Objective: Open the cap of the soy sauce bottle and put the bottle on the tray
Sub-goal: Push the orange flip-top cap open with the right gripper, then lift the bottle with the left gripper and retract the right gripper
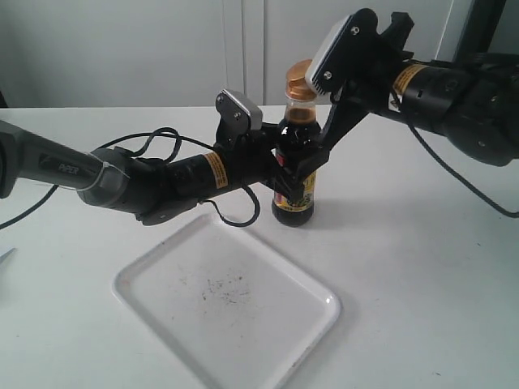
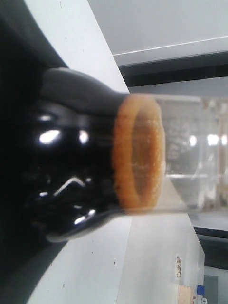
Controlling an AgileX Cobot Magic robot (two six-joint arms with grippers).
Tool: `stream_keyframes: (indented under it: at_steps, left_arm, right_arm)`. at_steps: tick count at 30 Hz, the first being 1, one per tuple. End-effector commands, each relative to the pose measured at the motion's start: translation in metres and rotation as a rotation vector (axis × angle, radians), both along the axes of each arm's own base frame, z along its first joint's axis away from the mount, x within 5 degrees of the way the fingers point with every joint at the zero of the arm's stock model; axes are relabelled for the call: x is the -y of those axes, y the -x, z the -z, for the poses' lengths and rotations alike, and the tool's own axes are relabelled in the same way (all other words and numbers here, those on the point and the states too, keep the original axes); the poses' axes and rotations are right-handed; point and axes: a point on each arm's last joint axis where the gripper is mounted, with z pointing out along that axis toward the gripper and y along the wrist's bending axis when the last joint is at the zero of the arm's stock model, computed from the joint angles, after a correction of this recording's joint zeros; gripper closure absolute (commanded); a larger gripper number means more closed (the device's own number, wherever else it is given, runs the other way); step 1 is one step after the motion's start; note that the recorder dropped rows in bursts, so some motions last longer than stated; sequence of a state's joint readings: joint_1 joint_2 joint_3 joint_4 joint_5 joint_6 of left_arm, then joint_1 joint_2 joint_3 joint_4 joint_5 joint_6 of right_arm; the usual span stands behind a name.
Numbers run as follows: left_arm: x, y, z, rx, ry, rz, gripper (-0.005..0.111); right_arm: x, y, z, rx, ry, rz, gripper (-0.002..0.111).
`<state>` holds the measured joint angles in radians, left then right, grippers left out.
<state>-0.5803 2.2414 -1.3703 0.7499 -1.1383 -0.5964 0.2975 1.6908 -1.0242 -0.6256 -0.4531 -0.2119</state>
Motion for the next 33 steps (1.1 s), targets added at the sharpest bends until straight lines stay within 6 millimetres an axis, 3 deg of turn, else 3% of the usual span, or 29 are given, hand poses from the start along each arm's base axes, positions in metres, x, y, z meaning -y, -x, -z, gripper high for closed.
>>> stream_keyframes:
  at_steps: [1,7,12,25,33]
  left_arm:
    - [-0.001,0.000,0.013,-0.041,-0.093,-0.023,0.107]
    - [-0.001,0.000,0.013,-0.042,-0.094,-0.023,0.107]
    - [-0.001,0.000,0.013,-0.042,-0.094,-0.023,0.107]
    - [-0.001,0.000,0.013,-0.042,-0.094,-0.023,0.107]
    - [-0.001,0.000,0.012,-0.040,-0.093,-0.023,0.107]
  right_arm:
    - [-0.012,0.010,-0.015,0.046,-0.026,-0.046,0.108]
    - [-0.029,0.025,-0.032,0.111,-0.034,-0.116,0.108]
    - [-0.030,0.029,-0.039,0.117,-0.045,-0.111,0.108]
    - [0.011,0.009,-0.049,-0.110,-0.420,0.229,0.108]
    - [0.045,-0.002,-0.048,-0.317,-0.323,0.438,0.108]
